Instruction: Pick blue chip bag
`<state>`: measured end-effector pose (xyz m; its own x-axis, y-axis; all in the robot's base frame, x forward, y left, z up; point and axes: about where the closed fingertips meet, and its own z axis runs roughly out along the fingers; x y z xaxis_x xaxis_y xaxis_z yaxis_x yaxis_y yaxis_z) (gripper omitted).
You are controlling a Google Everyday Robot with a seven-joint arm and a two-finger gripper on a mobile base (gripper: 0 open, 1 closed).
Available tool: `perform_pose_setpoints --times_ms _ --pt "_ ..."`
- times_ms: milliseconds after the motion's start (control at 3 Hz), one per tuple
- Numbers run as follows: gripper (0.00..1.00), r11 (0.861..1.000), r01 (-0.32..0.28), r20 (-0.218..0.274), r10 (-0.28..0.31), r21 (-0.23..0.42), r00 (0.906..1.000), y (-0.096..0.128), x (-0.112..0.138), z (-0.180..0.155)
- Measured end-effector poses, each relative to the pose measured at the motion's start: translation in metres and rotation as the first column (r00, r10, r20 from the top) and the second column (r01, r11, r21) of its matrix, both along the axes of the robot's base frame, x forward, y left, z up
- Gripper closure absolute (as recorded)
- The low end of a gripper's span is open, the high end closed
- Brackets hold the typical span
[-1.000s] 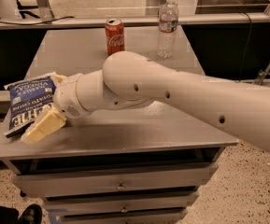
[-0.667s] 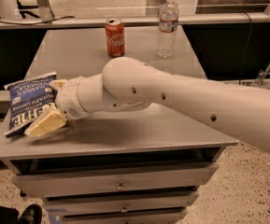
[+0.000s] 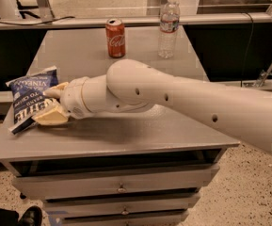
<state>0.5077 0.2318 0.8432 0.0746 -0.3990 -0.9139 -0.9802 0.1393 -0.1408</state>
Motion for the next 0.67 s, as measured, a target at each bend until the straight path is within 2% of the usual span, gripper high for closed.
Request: perform_pose_setpoints --times_ms 333,667 --pt "0.88 1.000 0.024 0.031 -0.025 0.015 0.9992 -0.014 0.008 0.029" --pt "1.00 0.998 0.057 0.082 -0.059 0.026 0.9949 -0.043 0.023 0.072"
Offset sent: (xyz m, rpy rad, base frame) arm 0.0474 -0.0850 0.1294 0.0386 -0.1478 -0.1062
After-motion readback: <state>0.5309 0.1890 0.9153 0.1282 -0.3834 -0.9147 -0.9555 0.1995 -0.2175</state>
